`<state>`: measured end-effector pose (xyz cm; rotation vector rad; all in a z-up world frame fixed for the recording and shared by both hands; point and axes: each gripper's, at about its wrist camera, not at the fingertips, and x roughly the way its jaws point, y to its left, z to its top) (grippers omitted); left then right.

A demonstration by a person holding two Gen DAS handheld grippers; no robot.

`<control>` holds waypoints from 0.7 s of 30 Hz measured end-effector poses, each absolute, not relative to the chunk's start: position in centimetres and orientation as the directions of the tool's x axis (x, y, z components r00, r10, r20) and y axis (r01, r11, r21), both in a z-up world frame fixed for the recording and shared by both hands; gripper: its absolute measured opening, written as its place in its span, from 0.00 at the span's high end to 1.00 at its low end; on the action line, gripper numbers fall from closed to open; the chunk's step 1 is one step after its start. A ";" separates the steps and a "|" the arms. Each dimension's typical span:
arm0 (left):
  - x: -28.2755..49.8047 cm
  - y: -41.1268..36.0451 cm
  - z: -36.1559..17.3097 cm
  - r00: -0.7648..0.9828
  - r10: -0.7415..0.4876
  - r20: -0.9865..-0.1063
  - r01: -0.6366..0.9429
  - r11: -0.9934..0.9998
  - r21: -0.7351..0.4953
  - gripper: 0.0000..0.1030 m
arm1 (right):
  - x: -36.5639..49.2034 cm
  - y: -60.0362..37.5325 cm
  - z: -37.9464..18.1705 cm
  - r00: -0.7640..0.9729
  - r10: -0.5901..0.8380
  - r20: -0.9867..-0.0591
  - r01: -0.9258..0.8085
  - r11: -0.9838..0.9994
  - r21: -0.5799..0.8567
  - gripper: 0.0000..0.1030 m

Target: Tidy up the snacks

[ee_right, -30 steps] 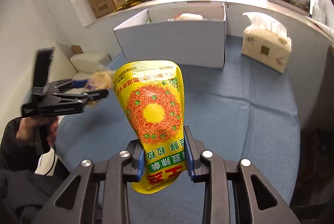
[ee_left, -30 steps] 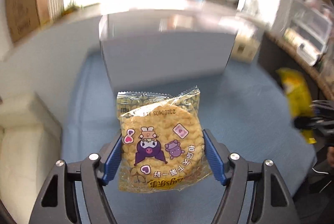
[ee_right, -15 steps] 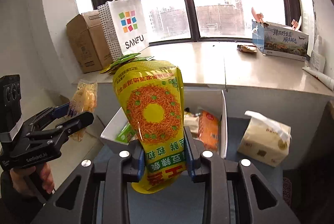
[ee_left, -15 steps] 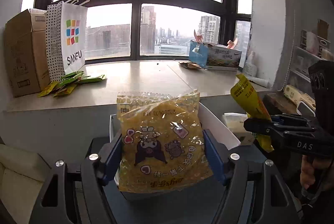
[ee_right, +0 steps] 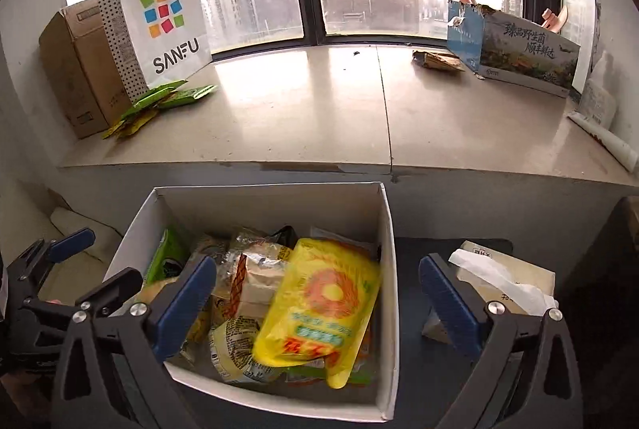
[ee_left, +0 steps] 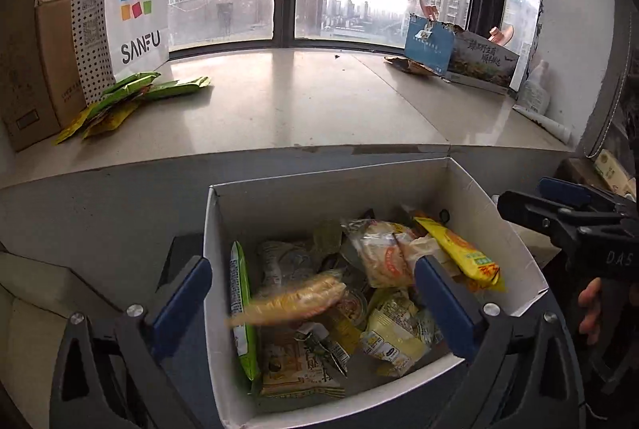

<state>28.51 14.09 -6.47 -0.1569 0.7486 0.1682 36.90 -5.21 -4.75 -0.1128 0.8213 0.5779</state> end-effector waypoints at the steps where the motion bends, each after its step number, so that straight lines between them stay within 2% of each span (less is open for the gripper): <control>1: 28.2 14.0 -6.5 0.725 0.100 -0.681 -0.211 0.974 -0.081 0.00 | 36.9 -5.5 -4.8 0.527 0.458 -0.716 -0.532 0.835 0.142 0.00; 5: 26.9 13.4 -6.0 0.747 0.167 -0.643 -0.244 0.969 -0.031 0.00 | 36.2 -6.4 -4.5 0.561 0.463 -0.686 -0.532 0.837 0.130 0.00; 11: 23.0 11.4 -3.6 0.787 0.156 -0.597 -0.213 0.977 -0.026 0.00 | 31.8 -7.0 -2.3 0.673 0.432 -0.600 -0.562 0.826 -0.035 0.00; 15: 19.4 9.7 -2.0 0.795 0.212 -0.568 -0.241 0.970 0.025 0.00 | 27.3 -8.6 -0.6 0.671 0.499 -0.548 -0.606 0.795 -0.018 0.00; 21: 13.0 7.5 -1.2 0.814 0.142 -0.563 -0.194 0.981 -0.033 0.00 | 20.8 -11.7 0.1 0.654 0.557 -0.512 -0.631 0.775 0.038 0.00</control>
